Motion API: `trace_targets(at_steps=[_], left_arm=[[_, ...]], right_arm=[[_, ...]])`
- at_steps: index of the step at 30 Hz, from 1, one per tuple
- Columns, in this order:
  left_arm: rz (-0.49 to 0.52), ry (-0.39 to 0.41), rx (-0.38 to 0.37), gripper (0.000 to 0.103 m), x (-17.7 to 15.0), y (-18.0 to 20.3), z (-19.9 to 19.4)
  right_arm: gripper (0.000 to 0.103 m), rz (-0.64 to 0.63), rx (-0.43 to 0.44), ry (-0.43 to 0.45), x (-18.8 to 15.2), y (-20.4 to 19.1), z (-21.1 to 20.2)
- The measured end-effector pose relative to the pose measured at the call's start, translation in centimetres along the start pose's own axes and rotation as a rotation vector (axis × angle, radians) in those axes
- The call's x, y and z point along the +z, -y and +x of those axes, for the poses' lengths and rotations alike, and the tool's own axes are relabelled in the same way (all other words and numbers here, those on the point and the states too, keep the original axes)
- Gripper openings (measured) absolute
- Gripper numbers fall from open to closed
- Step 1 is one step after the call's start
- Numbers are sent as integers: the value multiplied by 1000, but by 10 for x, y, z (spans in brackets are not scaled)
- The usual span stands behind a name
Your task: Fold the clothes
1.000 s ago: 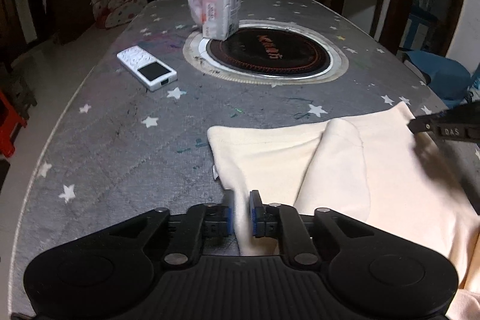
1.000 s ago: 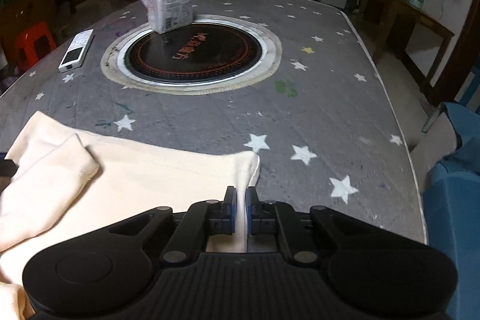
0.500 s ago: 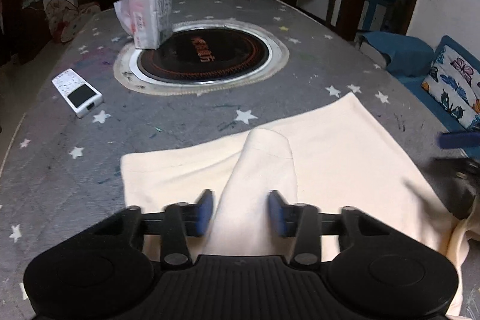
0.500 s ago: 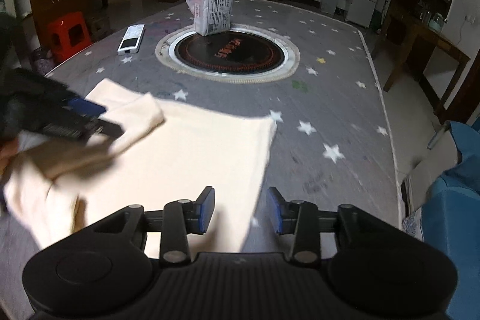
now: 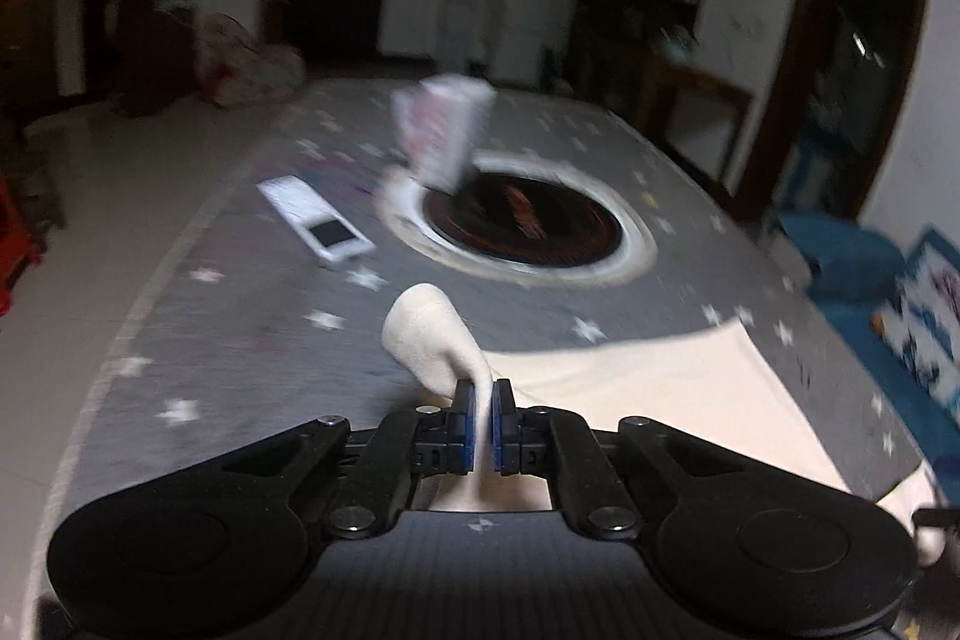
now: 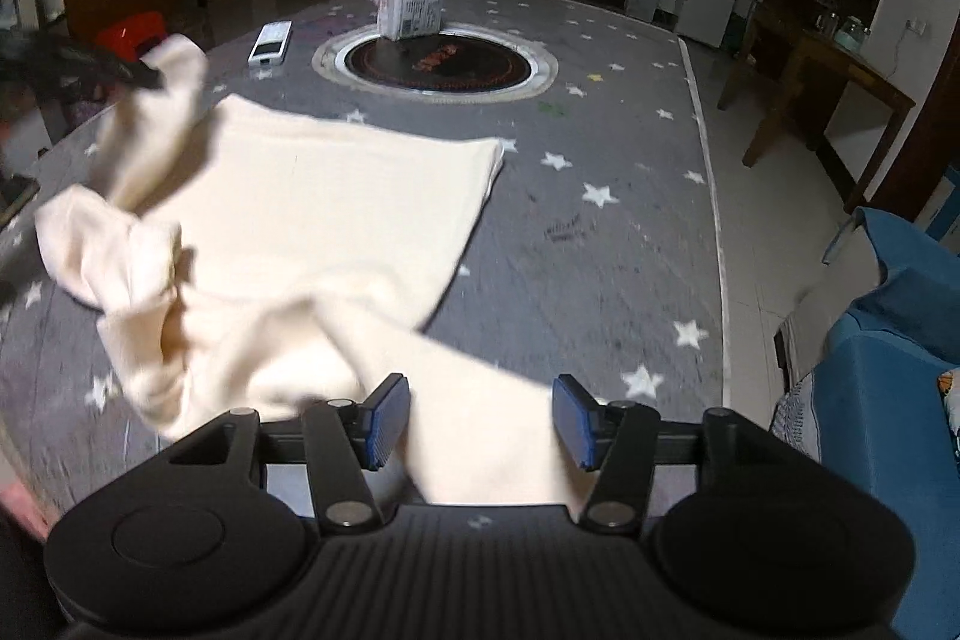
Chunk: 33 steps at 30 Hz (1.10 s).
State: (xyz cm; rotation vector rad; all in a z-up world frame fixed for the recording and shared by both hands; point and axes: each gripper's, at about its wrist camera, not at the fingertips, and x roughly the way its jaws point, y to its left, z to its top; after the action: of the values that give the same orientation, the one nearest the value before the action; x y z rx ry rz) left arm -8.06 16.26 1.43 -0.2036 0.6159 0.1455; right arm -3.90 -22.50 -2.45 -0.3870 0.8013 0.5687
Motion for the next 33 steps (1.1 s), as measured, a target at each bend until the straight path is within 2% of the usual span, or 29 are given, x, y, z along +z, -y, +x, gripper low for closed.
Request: trace_targets(at_steps=[2,8,13,16,19,21,24,27,31,33], left_arm=[[-30,29,40,6,-6,-14,-24],[-132,38,172,6,-32,-55,-73],[-154,-26,272,7,-48,-82,-82],[-204,-83,296,11,-55,-99,-80],[-182,-93,326,22,-57,-100,-84],[-157,-71,328,33,-55,-95,-91],[-80,-62,218,44,-53,-75,-93],[8,-62,84,45,-53,-51,-92],[139,-115,-114,45,-64,-6,-78],[179,-141,-189,48,-68,11,-69]], right_arm=[[58,-11,-5,-8,-5,0,0],[58,-63,-17,-31,-17,-5,0],[57,-122,-33,-40,-22,-8,-7],[57,-135,-42,-36,-23,-8,-12],[56,-144,-54,-24,-26,-10,-17],[53,-157,-52,-15,-27,-14,-19],[49,-182,-51,-5,-28,-20,-19],[46,-211,-63,-6,-22,-20,-15],[46,-263,-75,-30,-8,-15,-8],[46,-253,-74,-44,-4,-8,-3]])
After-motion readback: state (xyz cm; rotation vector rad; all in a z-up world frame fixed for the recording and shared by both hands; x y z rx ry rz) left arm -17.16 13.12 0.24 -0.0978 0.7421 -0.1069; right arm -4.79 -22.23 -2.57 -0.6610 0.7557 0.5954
